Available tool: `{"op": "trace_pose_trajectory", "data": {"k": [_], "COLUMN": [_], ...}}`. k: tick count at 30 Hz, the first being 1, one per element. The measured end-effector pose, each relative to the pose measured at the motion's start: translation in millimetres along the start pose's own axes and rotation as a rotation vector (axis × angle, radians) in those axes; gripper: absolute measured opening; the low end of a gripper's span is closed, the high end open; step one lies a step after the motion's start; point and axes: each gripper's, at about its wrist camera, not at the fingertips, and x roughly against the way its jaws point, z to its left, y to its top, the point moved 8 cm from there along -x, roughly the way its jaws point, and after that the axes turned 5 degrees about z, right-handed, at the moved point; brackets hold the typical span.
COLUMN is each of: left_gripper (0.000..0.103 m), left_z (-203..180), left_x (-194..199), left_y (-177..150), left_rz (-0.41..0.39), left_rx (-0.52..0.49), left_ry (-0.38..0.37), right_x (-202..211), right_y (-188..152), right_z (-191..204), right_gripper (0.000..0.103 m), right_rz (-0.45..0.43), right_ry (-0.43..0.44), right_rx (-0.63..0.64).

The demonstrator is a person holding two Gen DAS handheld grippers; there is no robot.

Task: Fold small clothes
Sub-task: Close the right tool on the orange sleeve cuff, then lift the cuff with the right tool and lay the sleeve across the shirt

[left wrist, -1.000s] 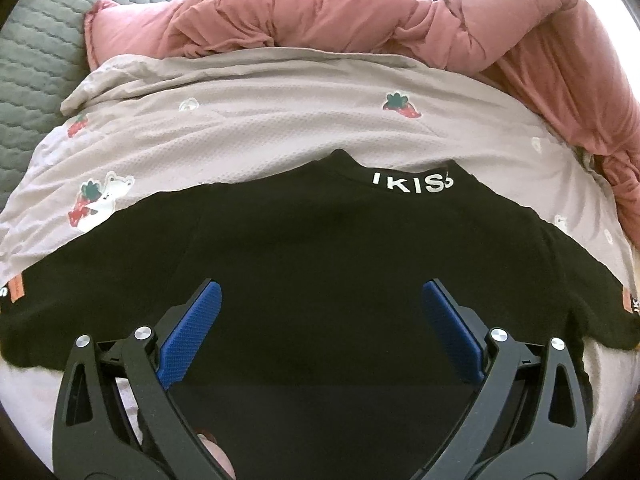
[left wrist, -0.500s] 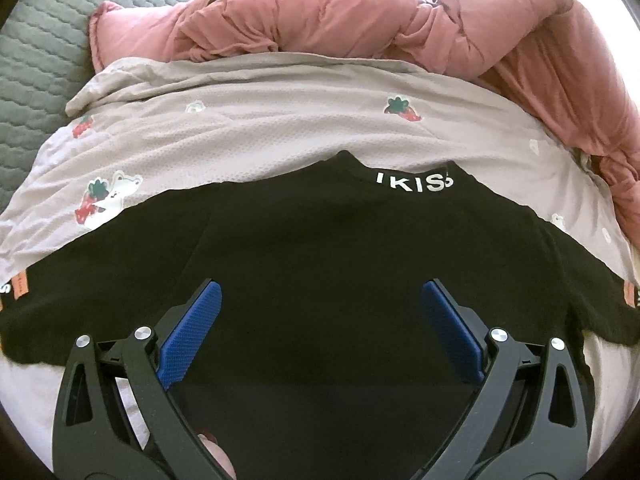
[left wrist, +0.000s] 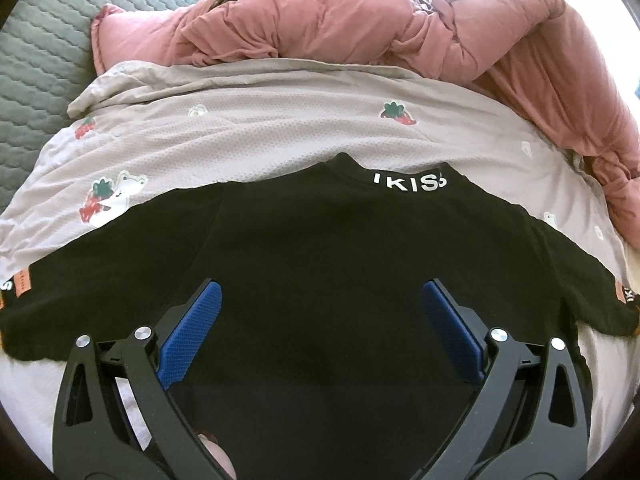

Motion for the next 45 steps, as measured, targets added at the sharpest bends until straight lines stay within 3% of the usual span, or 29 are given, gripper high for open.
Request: {"op": "trace_pose_trajectory", "data": {"k": [1,2,5,11,21,31,45], "left_gripper": [0.094,0.094,0.094,0.094,0.094,0.094,0.094], "left_z": [0,0,-1,-2,1,12,20], "left_x": [1,1,2,5,16,22,29], "left_y": [-1,-1,-3,-5,-2,-2,0], "left_rz": [-0.002,-0.003,-0.005,-0.007,-0.027,-0.021,-0.026], "left_rx": [-0.002,-0.004,-0.007,-0.012,0.011,0.027,0.008], "left_ry": [0.0,0.001,-0.001,-0.011,-0.033,-0.038,-0.04], "right_x": [-5,-8,-1,49,108,149,175], "right_y": [2,3,6,10,9,-2,-39], "right_z": [-3,-7,-7,15,68,164,324], "right_gripper": [0.018,0.006,0.005,0.005,0.004,0.004,0.004], "right_rz": [0.008,0.015,0.004,-0.119,-0.208,-0.255,-0.198], "right_ry": [-0.011,-0.038,-0.03,-0.057,0.074,0.2,0.437], "right_rx": [-0.003,0.006,0.023,0.118,0.177,0.295,0.461]}}
